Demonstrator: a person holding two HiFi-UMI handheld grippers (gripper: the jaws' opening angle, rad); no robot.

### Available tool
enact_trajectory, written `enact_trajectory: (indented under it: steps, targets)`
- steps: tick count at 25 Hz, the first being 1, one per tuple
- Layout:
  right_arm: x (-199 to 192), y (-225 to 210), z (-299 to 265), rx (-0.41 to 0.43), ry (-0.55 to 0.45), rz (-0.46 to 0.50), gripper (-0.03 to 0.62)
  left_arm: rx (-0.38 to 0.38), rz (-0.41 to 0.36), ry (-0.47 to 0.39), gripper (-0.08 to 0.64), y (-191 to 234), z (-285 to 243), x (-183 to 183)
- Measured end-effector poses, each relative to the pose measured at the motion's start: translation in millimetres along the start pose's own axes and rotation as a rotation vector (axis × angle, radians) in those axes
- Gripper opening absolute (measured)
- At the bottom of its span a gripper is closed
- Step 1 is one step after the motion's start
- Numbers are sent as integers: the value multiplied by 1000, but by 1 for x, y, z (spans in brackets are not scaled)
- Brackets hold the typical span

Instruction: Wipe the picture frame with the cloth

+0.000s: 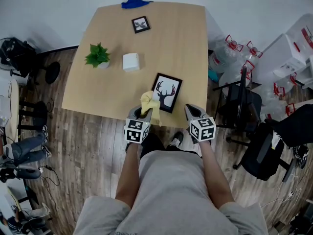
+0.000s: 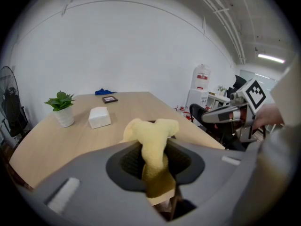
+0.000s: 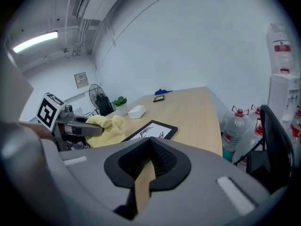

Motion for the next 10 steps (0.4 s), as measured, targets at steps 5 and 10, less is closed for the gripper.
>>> enact_trajectory:
  steps: [5,10]
  targets:
    - [1,-1,-1,3,2,1,2,-1,-1,-2,147,0,-2,1]
    - [2,-1,-2,6,1,1,2,0,-4,-6,147,1,-3,4]
Point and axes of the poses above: the fingertips, and each gripper's own axes: z backward along the fingers, y to its left, x out of its top, the point moved 10 cm from there along z, backward along the fingers, and after that the axes turned 2 degrees about x, right-handed, at the moved point
